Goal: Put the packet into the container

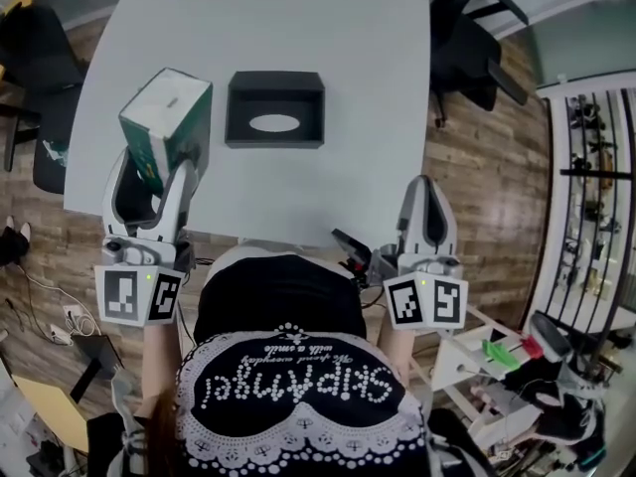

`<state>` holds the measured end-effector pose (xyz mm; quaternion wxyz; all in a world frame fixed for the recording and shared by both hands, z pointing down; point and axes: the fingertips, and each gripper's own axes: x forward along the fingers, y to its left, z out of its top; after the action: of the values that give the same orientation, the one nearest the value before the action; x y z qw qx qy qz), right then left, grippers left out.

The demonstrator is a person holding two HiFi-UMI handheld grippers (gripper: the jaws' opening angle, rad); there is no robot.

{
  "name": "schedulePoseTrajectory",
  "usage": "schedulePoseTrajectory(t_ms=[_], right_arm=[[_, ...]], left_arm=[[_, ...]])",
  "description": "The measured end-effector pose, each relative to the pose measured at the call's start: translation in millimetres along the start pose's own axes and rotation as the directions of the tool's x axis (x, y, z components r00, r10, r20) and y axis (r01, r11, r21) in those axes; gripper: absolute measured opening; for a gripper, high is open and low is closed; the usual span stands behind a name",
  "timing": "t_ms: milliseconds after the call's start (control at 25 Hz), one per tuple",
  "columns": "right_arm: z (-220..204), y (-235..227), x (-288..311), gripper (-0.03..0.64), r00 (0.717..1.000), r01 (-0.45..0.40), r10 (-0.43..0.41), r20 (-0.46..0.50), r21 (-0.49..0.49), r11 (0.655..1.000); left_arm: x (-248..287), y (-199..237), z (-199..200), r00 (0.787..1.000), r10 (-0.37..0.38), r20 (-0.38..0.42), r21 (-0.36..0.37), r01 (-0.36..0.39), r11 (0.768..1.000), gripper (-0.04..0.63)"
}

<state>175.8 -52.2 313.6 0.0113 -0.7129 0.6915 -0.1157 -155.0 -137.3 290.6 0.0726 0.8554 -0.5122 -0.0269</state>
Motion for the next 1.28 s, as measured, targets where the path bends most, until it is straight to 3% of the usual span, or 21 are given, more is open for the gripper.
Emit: schedulePoseTrajectory(t_ms=[1280], right_arm=[[4.1, -4.1, 2.3, 0.038, 1.0, 0.009, -0.009, 0.012, -0.003, 1.0]], left_arm=[[-3.8, 8.3, 3.1, 1.0, 0.025, 0.018, -0.025, -0.024, 0.999, 0.344]])
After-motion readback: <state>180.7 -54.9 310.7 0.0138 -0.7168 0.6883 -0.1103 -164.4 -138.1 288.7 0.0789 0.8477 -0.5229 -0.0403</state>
